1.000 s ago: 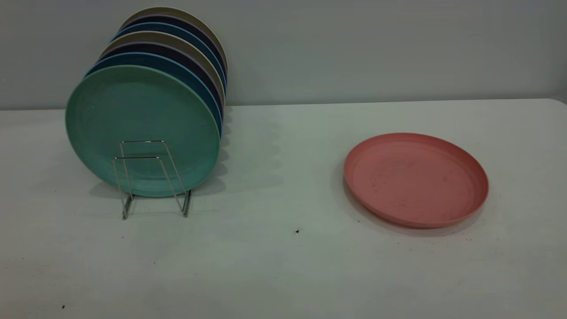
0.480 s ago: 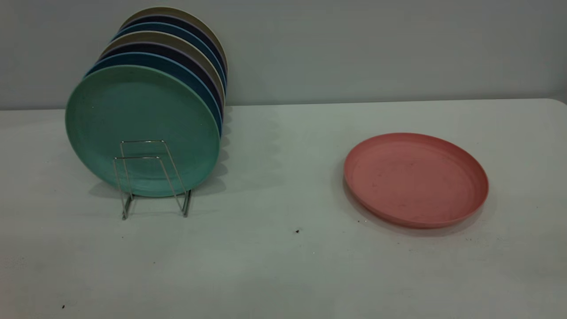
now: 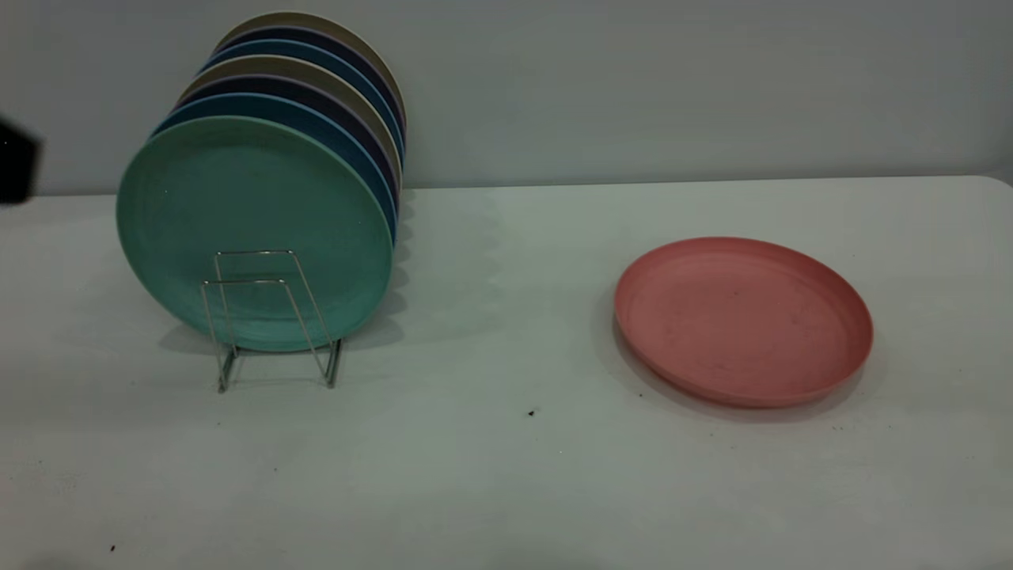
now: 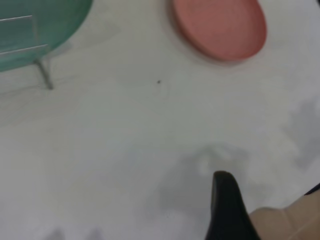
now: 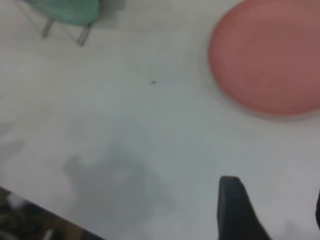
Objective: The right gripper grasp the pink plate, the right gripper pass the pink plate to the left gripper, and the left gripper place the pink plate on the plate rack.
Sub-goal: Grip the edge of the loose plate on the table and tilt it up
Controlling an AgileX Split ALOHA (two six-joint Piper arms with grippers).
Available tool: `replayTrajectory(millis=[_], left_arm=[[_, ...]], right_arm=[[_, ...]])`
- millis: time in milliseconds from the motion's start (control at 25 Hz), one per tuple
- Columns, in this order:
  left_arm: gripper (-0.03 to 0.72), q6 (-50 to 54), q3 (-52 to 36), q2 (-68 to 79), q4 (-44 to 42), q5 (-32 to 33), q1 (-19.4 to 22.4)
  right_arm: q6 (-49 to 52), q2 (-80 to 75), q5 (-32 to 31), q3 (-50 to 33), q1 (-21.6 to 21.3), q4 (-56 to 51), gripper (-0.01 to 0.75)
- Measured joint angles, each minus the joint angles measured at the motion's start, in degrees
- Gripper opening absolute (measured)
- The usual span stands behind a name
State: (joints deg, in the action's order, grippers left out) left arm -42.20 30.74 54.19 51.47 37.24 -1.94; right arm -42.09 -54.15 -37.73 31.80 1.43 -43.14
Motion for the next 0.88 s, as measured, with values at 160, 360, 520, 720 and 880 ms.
replayTrajectory(millis=[160, 360, 520, 720, 880], left_arm=[[0.472, -4.0, 2.9, 5.8, 3.7, -0.4, 0.0], [0.472, -5.4, 3.7, 7.9, 4.2, -1.4, 0.0], [0.472, -5.7, 3.7, 7.9, 4.2, -1.4, 0.0], [0.472, -5.7, 3.9, 7.9, 4.2, 0.1, 0.0], [0.472, -5.8, 3.9, 7.9, 4.2, 0.4, 0.0]], right_arm=[[-4.2, -11.9, -0.8, 5.4, 0.0, -4.7, 0.402], [-8.2, -25.6, -0.5, 10.4, -0.2, -8.9, 0.403], [-11.1, -34.6, 0.0, 12.9, -0.4, -11.1, 0.403], [-16.4, -44.5, -5.7, 16.5, -5.8, -18.4, 0.403], [-23.2, -49.7, -11.4, 17.7, -12.3, -28.2, 0.403]])
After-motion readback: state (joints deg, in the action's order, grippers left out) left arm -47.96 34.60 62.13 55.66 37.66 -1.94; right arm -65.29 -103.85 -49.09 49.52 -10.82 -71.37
